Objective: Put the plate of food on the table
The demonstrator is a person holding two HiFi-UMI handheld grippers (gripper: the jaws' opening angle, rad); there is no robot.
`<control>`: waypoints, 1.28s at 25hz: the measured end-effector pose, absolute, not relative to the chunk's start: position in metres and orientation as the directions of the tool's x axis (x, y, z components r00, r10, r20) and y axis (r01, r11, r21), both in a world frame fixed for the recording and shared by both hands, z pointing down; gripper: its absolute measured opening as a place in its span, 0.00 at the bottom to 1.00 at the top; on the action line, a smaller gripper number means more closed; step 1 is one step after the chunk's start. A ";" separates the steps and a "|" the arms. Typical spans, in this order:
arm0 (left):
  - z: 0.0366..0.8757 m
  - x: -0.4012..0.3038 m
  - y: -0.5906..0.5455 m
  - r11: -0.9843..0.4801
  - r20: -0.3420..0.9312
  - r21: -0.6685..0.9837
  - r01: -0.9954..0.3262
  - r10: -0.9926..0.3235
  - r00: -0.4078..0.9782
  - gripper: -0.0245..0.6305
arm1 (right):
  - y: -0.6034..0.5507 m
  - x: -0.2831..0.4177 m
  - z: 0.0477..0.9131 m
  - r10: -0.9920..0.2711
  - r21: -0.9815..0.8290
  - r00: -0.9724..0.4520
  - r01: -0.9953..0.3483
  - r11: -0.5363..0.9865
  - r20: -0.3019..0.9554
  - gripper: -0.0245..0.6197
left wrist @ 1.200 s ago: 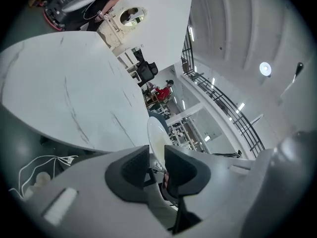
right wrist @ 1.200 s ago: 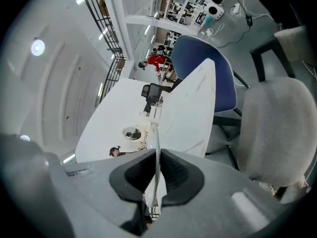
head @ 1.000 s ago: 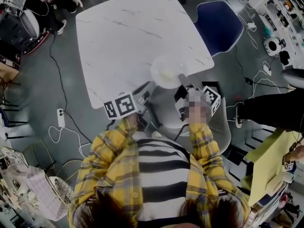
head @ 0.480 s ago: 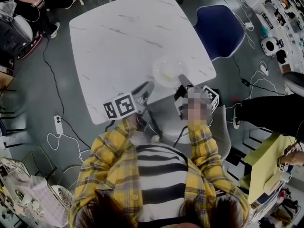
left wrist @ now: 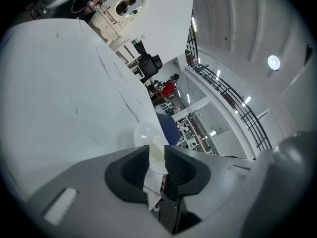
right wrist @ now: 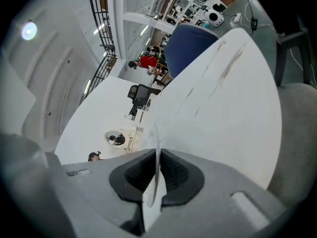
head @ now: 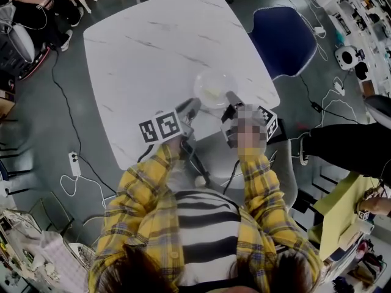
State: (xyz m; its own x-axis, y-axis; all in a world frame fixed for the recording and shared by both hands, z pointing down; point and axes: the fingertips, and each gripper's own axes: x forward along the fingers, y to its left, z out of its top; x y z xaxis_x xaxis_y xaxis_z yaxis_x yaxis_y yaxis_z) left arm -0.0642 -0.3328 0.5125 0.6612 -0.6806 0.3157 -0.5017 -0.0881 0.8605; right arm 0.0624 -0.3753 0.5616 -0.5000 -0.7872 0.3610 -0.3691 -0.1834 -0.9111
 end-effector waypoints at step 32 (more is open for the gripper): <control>0.547 -0.054 -0.401 -0.244 0.497 0.602 -0.760 -0.631 0.596 0.18 | -0.452 0.042 0.587 -0.776 -0.865 -0.443 -0.435 -0.253 0.449 0.06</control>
